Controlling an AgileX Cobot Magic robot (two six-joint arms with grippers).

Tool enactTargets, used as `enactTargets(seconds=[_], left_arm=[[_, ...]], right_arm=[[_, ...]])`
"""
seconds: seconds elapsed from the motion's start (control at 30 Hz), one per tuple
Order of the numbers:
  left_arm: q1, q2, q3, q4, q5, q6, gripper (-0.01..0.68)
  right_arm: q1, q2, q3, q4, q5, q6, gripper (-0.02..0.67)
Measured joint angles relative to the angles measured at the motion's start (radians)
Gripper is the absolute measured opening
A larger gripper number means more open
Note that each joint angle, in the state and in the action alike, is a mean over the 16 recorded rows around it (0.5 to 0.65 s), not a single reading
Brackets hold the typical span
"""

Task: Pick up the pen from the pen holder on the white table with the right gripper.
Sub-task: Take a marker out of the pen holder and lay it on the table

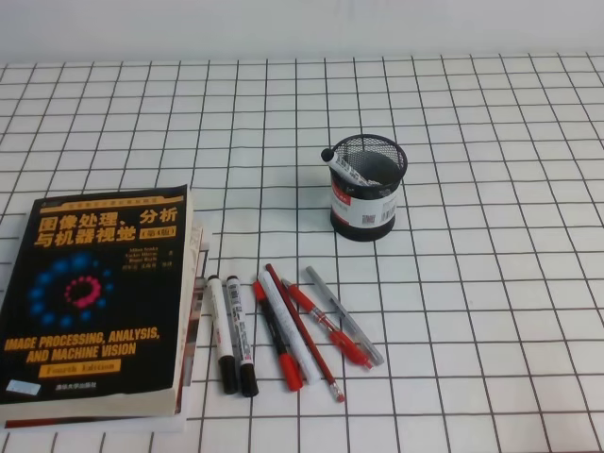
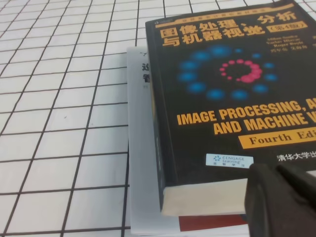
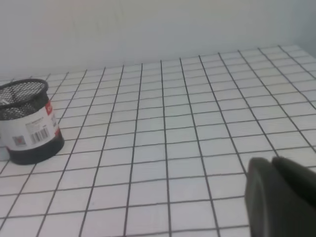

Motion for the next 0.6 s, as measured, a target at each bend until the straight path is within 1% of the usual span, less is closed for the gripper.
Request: enactTargets(seconds=[0.33, 0.6], left_arm=[[0.000, 0.000, 0.000, 0.000, 0.000, 0.000, -0.004], [0.000, 0.000, 0.000, 0.000, 0.000, 0.000, -0.004]], right_arm=[[-0.001, -0.064, 0.008, -0.109, 0.111, 0.000, -0.016], [-0.001, -0.064, 0.009, -0.138, 0.179, 0.000, -0.016]])
